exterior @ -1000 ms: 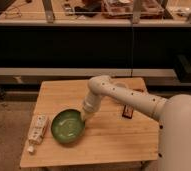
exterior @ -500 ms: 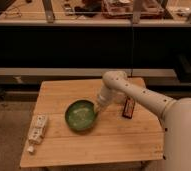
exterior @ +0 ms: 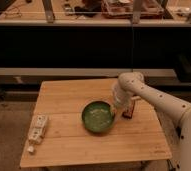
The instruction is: Drag the ceramic bowl in a circle
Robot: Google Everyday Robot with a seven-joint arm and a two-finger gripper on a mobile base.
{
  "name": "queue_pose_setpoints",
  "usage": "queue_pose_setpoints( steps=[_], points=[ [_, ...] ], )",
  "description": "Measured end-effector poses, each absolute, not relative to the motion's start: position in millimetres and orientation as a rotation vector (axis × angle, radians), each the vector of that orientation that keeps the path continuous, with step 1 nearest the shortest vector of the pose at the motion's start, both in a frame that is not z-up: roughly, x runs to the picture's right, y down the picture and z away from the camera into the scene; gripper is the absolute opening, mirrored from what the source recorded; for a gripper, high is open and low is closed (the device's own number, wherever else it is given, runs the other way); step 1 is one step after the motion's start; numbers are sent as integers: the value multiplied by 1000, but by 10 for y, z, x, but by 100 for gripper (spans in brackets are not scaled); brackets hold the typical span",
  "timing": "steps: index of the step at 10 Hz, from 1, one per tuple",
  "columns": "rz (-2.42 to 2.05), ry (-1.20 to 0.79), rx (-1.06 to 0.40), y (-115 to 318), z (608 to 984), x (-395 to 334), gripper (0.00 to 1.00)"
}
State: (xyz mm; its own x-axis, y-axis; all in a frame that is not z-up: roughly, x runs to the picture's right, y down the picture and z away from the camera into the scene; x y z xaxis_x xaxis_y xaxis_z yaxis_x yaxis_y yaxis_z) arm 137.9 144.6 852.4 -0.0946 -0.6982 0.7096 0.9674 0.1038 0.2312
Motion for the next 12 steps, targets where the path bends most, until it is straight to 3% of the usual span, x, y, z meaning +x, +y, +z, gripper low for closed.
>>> queue_pose_setpoints(
  steps=[7, 12],
  points=[
    [-1584, -845, -417, 1742, 8066, 1837, 0],
    [-1764, -1034, -373, 2279, 7612, 1263, 0]
  ],
)
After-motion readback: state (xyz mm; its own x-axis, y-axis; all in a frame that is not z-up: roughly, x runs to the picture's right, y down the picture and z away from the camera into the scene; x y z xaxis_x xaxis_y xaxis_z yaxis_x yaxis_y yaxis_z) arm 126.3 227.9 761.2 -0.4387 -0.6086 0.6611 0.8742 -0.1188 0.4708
